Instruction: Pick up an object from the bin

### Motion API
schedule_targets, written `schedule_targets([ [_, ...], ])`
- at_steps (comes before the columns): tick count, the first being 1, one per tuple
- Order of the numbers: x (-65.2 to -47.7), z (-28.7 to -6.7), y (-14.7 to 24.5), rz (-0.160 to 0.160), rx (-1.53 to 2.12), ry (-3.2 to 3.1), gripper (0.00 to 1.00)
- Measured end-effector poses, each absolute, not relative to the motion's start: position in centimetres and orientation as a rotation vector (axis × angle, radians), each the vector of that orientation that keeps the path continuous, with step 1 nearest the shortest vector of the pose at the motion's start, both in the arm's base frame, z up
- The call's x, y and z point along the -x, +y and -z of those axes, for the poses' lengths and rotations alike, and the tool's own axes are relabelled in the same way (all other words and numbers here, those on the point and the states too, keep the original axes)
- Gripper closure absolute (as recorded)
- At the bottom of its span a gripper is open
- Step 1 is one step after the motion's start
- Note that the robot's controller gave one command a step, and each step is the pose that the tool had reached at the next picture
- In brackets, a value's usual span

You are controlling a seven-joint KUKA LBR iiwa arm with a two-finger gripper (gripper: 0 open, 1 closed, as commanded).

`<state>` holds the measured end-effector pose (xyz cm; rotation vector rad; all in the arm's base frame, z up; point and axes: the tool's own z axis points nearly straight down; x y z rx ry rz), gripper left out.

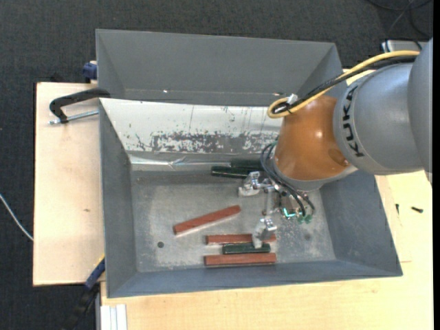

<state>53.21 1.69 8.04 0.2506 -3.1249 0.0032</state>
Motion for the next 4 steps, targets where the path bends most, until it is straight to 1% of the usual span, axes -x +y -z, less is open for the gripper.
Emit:
schedule_targets([
  [1, -54.1, -8.1, 7.2, -0.026, -0.625, -3.075, 1.00],
  [2, -54.1, -8.1, 7.2, -0.026, -0.625, -3.075, 1.00],
  [3, -54.2, -8.3, 8.8, -0.030, -0.747, -3.044, 1.00],
  [4, -55.5, -10.2, 9.8, 0.006, -0.977, -2.998, 1.00],
])
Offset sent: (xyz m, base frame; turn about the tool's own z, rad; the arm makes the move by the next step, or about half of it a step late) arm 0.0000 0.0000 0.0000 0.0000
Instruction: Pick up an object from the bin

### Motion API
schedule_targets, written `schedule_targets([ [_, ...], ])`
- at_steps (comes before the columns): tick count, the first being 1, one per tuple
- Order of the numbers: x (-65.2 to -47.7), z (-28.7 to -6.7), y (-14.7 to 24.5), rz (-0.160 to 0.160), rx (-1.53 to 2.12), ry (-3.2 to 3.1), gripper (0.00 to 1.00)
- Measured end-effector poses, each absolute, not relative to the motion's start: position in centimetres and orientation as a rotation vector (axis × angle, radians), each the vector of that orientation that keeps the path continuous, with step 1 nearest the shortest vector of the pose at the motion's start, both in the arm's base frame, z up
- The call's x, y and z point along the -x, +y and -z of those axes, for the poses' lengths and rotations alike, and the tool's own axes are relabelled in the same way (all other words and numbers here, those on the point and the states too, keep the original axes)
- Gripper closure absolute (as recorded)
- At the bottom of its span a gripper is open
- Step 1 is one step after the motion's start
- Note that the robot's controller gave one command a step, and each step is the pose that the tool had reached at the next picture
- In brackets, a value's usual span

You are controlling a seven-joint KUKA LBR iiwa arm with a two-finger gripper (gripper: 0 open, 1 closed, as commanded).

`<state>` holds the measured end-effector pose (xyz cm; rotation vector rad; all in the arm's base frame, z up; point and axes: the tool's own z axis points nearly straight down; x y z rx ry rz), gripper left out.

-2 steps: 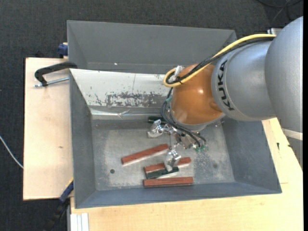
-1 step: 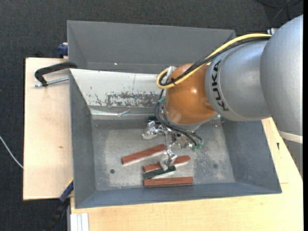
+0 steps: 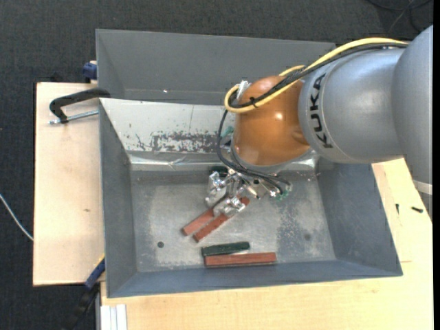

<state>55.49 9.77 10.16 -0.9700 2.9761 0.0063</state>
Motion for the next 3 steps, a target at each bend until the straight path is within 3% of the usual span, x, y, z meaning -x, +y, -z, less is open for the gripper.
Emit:
schedule_targets([
  [1, -54.2, -9.5, 10.8, 0.005, 0.745, 3.046, 1.00],
  [3, -56.1, -14.7, 12.5, 0.001, 1.363, 2.818, 1.00],
])
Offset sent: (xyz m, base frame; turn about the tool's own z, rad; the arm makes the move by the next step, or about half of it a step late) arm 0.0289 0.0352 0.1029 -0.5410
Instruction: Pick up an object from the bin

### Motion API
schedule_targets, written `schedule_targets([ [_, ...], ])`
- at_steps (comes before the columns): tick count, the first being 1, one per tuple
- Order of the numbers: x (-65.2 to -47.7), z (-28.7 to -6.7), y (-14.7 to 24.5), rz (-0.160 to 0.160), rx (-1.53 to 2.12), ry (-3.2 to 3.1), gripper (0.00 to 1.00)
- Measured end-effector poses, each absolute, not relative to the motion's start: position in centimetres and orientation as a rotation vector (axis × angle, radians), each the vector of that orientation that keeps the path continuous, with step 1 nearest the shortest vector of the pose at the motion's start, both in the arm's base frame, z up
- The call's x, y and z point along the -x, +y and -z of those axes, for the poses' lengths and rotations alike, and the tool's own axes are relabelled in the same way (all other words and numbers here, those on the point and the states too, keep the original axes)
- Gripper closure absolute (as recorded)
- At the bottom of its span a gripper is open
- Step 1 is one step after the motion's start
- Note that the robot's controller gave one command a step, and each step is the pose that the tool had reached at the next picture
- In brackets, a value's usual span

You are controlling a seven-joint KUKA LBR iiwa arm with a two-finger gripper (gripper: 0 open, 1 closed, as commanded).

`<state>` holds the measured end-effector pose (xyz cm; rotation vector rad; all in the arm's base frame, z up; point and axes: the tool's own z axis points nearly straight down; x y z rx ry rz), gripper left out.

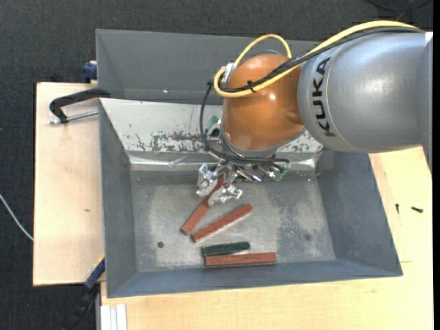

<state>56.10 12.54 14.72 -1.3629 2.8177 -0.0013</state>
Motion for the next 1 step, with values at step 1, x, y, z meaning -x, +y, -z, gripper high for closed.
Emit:
schedule_targets([
  [1, -56.53, -13.25, 13.01, -0.003, 1.301, 2.854, 1.00],
])
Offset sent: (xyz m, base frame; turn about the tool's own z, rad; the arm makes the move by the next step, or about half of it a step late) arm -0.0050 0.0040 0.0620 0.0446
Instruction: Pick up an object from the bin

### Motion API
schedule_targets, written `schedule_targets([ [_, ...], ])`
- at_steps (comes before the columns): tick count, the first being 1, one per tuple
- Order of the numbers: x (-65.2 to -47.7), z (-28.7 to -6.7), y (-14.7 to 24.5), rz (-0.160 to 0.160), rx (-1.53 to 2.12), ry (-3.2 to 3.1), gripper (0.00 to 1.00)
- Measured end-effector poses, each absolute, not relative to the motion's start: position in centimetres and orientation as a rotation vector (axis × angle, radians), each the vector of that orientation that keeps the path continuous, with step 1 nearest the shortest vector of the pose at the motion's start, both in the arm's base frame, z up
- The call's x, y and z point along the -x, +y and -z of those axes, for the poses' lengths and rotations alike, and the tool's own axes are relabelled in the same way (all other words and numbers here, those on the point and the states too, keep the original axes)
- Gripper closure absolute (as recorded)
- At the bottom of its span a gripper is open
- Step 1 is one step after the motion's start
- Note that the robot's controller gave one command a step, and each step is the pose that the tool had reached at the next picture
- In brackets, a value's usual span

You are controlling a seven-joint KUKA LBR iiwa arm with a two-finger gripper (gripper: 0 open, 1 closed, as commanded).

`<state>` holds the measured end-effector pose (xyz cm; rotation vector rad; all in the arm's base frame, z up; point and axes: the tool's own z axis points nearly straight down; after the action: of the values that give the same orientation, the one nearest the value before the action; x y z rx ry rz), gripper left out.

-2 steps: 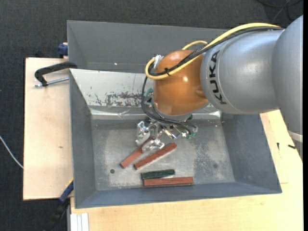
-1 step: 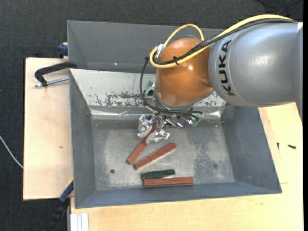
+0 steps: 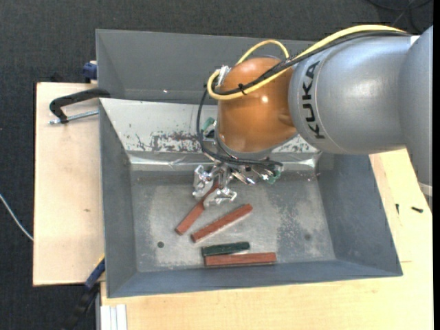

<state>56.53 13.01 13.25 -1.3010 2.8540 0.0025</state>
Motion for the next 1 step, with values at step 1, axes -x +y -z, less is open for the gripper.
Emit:
schedule_targets([
  [1, -55.70, -21.03, 13.07, -0.002, 1.300, 2.854, 1.00],
])
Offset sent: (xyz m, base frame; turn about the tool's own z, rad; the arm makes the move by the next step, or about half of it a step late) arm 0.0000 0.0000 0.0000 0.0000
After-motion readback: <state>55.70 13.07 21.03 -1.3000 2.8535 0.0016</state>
